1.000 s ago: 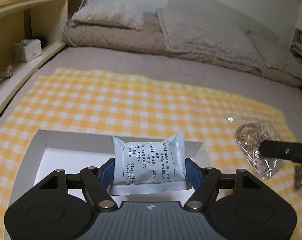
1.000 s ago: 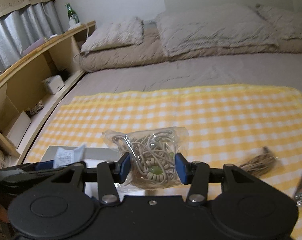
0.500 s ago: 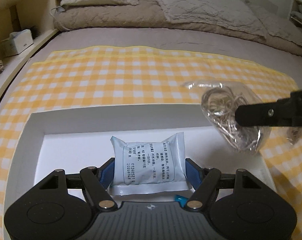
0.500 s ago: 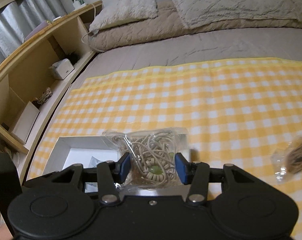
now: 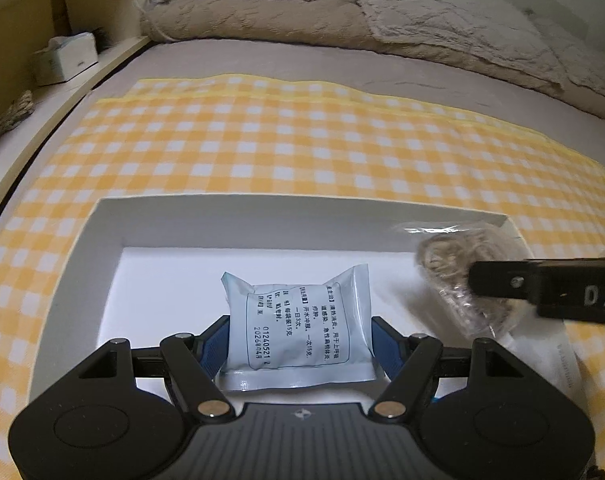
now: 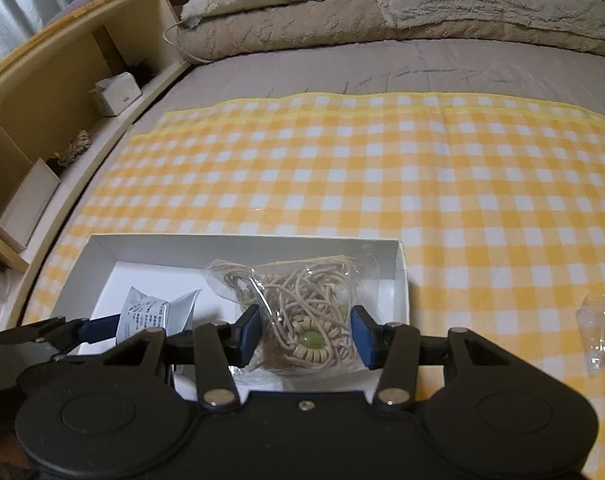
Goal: Organize soft objects
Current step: 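Carry the white sachet and bagged beige cord with both tools over the box, then open both tools to release the sachet and bagged cord into the box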
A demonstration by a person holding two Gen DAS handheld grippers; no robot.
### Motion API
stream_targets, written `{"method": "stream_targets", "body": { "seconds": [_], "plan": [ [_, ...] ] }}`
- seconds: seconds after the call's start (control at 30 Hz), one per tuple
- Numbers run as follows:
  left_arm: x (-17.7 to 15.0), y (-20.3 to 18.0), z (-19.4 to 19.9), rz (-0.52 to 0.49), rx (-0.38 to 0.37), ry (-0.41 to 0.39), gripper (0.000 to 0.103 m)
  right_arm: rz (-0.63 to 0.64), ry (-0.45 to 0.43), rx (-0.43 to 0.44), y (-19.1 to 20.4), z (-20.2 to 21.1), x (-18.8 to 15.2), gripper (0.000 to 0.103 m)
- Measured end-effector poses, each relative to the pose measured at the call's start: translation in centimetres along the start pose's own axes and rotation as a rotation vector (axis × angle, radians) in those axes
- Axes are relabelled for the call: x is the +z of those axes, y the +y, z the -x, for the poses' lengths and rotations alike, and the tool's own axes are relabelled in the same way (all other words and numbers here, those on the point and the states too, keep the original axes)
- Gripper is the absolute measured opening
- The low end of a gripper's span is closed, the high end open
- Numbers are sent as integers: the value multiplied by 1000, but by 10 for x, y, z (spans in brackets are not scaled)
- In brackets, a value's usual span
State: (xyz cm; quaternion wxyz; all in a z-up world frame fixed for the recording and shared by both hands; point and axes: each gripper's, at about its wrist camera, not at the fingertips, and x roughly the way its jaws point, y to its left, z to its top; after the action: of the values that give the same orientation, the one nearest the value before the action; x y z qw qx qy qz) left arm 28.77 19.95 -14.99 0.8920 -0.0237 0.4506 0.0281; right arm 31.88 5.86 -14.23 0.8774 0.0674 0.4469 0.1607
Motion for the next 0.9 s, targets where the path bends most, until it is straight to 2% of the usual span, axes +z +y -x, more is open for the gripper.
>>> {"method": "stream_targets", "body": {
  "seconds": [0.03, 0.1, 0.13, 0.23, 0.33, 0.5, 0.6, 0.9],
  "plan": [
    [1, -3, -1, -3, -4, 0, 73, 4, -2, -9, 2, -1, 0, 54],
    [3, -9, -5, -3, -17, 6, 73, 29, -7, -37, 5, 1, -2, 77],
    [3, -12, -6, -3, -19, 9, 73, 47, -17, -52, 6, 4, -2, 79],
    [5, -17, -10, -5, -13, 13, 73, 73, -45, -52, 4, 14, 1, 79],
    [7, -18, -12, 9, -4, 10, 73, 44, -51, -26, -6, 26, 5, 79],
    [10, -15, -13, 30, 38, 4, 85, 36, -51, -3, -13, 39, 7, 79],
    [11, -10, -11, 40, 37, 2, 90, 53, -47, 5, -12, 43, 6, 79],
    [9, -7, 8, 52, 30, -8, 94, 85, -41, 5, -6, 52, 0, 78]
  ]
}}
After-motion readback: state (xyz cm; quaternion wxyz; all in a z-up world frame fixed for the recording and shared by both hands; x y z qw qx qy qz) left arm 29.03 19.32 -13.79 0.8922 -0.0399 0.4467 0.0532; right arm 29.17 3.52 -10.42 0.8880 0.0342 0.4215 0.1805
